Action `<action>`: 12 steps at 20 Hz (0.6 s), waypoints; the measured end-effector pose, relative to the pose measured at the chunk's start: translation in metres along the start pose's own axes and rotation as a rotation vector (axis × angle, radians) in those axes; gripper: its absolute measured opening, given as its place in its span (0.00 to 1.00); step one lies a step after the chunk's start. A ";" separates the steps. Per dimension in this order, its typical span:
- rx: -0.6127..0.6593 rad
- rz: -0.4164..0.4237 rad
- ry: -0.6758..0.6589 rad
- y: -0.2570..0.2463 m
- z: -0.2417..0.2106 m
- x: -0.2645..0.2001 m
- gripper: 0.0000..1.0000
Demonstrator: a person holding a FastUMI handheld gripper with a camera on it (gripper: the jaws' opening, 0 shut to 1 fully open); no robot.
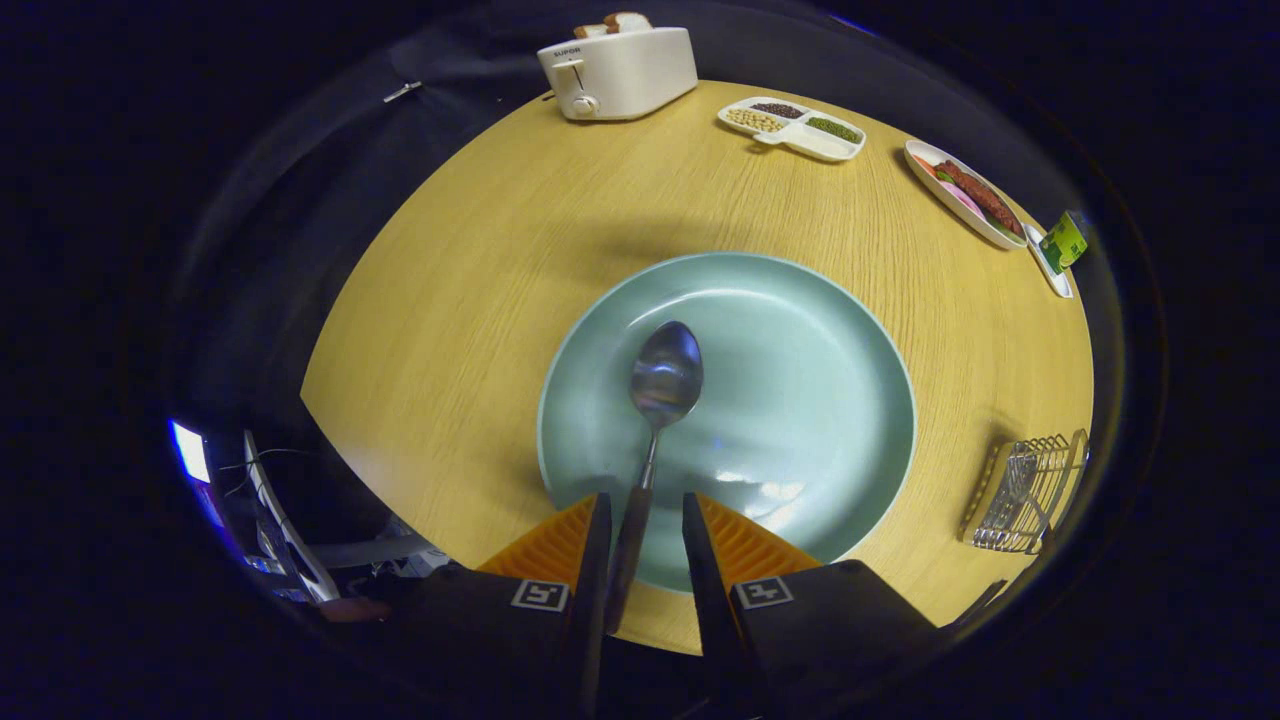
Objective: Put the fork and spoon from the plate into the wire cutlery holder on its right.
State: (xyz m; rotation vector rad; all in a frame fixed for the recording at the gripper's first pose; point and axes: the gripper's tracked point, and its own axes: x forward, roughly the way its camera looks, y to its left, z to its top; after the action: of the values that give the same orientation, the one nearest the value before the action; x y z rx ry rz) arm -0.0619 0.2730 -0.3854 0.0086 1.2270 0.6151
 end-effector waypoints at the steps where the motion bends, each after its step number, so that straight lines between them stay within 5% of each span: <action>1: 0.004 -0.005 0.008 0.000 -0.001 0.005 0.45; 3: 0.014 -0.012 0.024 -0.001 -0.004 0.011 0.45; 6: 0.031 -0.007 0.050 -0.004 -0.007 0.017 0.17; 12: 0.051 0.098 0.007 -0.001 0.003 -0.007 0.11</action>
State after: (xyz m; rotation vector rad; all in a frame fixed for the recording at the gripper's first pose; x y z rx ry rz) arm -0.0605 0.2693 -0.3785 0.1106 1.2540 0.6691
